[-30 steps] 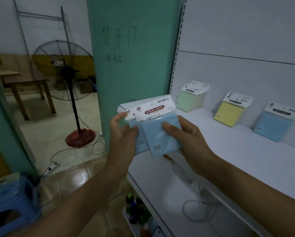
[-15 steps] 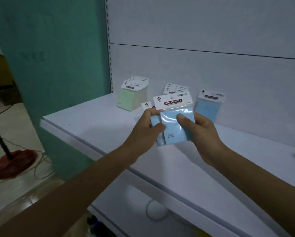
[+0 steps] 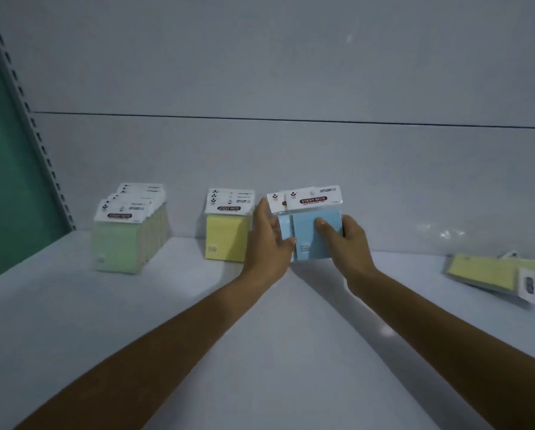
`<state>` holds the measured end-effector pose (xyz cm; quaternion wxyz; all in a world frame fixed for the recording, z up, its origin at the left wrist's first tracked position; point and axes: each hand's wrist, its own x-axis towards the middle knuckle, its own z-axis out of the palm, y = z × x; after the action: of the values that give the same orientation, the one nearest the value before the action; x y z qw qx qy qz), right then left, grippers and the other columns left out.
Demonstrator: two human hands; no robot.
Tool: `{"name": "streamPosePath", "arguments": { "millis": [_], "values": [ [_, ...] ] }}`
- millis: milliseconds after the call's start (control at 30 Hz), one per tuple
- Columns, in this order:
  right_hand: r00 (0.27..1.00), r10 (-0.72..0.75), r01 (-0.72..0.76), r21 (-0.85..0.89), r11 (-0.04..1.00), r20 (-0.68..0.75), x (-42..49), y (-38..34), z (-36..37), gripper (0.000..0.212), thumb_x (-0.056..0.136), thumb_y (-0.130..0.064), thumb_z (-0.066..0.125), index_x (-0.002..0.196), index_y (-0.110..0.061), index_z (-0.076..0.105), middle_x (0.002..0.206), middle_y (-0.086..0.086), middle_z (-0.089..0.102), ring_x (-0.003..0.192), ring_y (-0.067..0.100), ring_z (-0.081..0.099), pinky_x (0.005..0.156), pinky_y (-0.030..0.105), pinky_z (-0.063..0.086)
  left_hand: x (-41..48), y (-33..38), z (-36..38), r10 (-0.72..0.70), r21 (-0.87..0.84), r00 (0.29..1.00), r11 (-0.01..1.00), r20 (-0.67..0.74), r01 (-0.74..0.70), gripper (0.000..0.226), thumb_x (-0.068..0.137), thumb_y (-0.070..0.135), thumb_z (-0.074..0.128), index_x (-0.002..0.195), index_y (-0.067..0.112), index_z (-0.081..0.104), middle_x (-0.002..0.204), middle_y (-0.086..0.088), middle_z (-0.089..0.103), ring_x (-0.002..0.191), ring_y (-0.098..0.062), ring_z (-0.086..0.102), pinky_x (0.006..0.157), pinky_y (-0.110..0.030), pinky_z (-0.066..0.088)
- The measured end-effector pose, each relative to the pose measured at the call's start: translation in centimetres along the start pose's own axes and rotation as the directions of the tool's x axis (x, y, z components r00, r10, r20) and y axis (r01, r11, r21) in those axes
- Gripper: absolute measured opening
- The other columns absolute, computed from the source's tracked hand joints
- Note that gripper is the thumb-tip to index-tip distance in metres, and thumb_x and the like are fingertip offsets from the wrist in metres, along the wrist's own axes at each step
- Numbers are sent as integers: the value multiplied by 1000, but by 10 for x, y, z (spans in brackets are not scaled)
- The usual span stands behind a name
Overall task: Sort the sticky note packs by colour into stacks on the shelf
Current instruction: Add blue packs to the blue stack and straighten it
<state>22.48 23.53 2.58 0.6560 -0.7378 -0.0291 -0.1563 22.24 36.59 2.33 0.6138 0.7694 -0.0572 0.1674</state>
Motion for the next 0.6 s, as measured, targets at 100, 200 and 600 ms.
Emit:
{"name": "streamPosePath", "arguments": {
  "millis": [100,200,600],
  "values": [
    [995,-73,70,-43,997,-64,4,18,10,18,93,-28,56,103,-14,53,94,-3,62,81,1,62,59,10,47,15,-19,1,72,78,997,994,-11,-71,87,78,-10,63,145,19,17,134,-8,49,122,-22,52,93,-41,52],
    [990,-107,96,-114,989,-91,6,30,9,14,91,-29,58,98,-17,56,90,-11,62,79,-1,60,55,6,45,19,-32,2,130,63,992,990,-5,-129,85,78,-10,61,146,19,19,138,-8,41,126,-20,46,95,-44,51],
    [996,-33,24,-109,994,-79,14,49,3,25,90,-16,54,110,-27,46,100,-19,54,92,2,57,57,7,49,25,-48,6,110,128,993,986,-46,-104,55,80,13,69,127,16,41,125,-1,48,115,-15,51,91,-35,52]
  ]
}}
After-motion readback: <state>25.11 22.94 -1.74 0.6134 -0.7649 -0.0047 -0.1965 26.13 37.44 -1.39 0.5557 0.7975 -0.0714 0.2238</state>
